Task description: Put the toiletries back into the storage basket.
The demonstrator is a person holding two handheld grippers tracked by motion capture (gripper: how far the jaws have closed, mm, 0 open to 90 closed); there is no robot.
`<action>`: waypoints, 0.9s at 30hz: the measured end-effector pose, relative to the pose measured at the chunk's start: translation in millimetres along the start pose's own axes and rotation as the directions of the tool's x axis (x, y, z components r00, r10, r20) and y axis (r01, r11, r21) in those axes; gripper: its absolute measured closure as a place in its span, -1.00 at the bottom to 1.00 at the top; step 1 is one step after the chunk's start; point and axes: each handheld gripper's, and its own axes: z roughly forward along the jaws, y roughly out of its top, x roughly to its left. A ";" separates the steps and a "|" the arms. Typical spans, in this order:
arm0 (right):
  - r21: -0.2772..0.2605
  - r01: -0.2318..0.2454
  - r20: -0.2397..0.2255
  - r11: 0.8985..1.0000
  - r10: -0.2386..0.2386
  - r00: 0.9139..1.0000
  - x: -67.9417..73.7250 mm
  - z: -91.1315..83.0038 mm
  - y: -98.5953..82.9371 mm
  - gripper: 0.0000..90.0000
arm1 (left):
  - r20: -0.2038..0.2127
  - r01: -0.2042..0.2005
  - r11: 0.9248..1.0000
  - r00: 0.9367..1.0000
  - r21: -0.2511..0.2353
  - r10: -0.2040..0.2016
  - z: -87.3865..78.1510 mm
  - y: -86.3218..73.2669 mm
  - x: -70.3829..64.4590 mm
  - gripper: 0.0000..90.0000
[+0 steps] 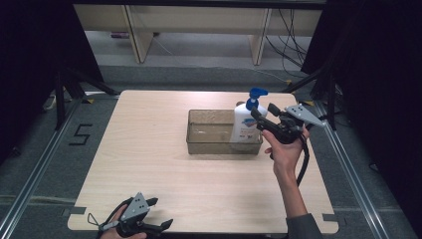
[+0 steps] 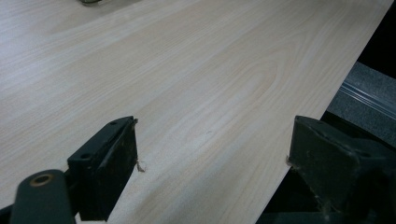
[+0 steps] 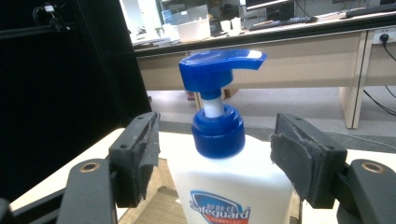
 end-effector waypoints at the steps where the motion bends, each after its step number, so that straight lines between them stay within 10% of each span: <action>1: -0.005 -0.009 -0.001 1.000 0.009 1.000 0.2 -1.2 -0.5 -0.28 | -0.002 0.001 1.000 1.000 0.000 -0.001 0.3 -0.2 -0.1 -0.67; 27: 0.005 -0.006 -0.041 1.000 0.006 0.999 10.4 -13.0 -10.2 -0.27 | -0.004 -0.001 1.000 1.000 -0.008 0.001 -0.8 0.4 -0.6 -0.67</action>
